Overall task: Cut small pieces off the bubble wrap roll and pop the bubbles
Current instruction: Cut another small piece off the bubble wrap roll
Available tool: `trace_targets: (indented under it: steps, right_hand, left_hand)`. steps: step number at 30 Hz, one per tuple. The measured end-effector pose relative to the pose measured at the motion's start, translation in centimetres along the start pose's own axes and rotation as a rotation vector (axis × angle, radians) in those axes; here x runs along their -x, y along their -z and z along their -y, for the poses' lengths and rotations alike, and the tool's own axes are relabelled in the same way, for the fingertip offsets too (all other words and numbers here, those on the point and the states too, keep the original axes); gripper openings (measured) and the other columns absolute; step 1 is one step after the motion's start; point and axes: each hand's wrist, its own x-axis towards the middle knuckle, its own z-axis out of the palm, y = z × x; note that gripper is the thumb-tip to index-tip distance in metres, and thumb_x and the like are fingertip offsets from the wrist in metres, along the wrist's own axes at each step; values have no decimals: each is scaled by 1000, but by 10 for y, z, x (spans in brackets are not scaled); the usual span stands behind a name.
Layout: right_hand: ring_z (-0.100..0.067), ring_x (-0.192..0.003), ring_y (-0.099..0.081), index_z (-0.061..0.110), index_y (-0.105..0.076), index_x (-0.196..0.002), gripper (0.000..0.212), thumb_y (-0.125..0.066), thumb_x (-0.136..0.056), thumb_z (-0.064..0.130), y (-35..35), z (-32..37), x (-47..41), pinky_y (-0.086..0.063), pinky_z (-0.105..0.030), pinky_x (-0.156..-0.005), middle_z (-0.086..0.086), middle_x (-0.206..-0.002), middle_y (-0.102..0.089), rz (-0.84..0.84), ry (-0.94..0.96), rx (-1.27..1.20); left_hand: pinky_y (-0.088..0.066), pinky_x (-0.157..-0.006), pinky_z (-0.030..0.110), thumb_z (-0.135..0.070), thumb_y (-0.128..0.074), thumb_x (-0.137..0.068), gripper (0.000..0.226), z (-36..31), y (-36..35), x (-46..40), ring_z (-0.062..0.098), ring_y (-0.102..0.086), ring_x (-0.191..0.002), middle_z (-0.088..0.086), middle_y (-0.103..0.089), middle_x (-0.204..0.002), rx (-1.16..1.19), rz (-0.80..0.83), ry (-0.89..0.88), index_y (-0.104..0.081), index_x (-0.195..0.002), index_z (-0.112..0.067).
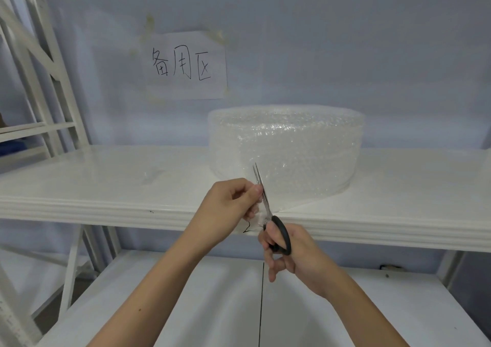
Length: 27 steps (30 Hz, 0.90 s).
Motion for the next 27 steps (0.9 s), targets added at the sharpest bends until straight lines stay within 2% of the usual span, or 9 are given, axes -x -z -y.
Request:
trace_targets:
  steps: [4, 8, 12, 15, 17, 20, 25, 27]
  right_hand:
    - [-16, -50, -47, 5, -55, -71, 35, -60, -84, 37, 3, 1, -2, -50, -31, -48, -4, -72, -47, 0, 8, 16]
    - [-16, -51, -48, 9, -56, -71, 30, -58, -94, 28, 4, 1, -3, -50, -30, -47, -4, -73, -48, 21, 27, 22]
    - [-16, -51, -48, 10, -56, -68, 32, -58, -94, 29, 3, 2, -3, -50, -29, -45, -2, -70, -48, 5, 18, 39]
    - [-16, -50, -48, 7, -53, -71, 31, -50, -99, 19, 2, 2, -2, -50, -30, -45, -5, -73, -47, -12, -4, 59]
    - [-16, -50, -48, 6, -52, -72, 30, -46, -100, 13, 2, 3, -1, -49, -29, -45, -6, -74, -46, -11, -15, 55]
    - [-16, -50, -48, 5, -52, -71, 31, -48, -100, 18, 2, 4, 0, -49, -29, -45, -8, -75, -46, -18, -20, 55]
    - [-16, -49, -48, 9, -53, -65, 36, -52, -96, 27, 0, 2, 1, -49, -29, -44, -6, -73, -47, -33, -19, 18]
    - [-17, -50, -47, 8, -53, -65, 35, -58, -86, 36, -2, 0, 3, -49, -30, -44, -4, -73, -47, -22, -14, -7]
  left_hand:
    - [-48, -59, 21, -16, -56, -98, 28, 0, 0, 0, 9, -55, -54, -5, -60, -58, 2, 11, -21, -65, -72, -10]
    - [-48, -60, 21, -16, -55, -98, 29, 0, 1, 0, 9, -54, -54, -4, -61, -59, 0, 22, -38, -64, -71, -12]
    - [-48, -60, 20, -15, -55, -99, 31, -2, 1, 1, 8, -54, -54, -1, -60, -60, 14, 46, -35, -64, -69, -14]
    - [-52, -63, 27, -22, -56, -98, 31, -6, 5, -1, 12, -57, -58, 1, -62, -62, -15, 69, -21, -66, -70, -11]
    - [-55, -70, 33, -34, -56, -97, 35, -10, 9, -2, 13, -62, -64, -1, -66, -65, -53, 57, 0, -70, -74, -11]
    - [-55, -72, 33, -43, -55, -95, 39, -13, 10, -6, 10, -62, -63, -5, -66, -64, -128, -35, -31, -70, -78, -11]
    - [-51, -66, 31, -24, -52, -99, 30, -9, 3, -9, 13, -57, -59, 0, -61, -62, -75, -68, -86, -65, -76, -9]
    - [-51, -66, 33, -23, -51, -100, 30, -7, 2, -10, 13, -56, -58, -1, -59, -62, -75, -65, -93, -64, -77, -8]
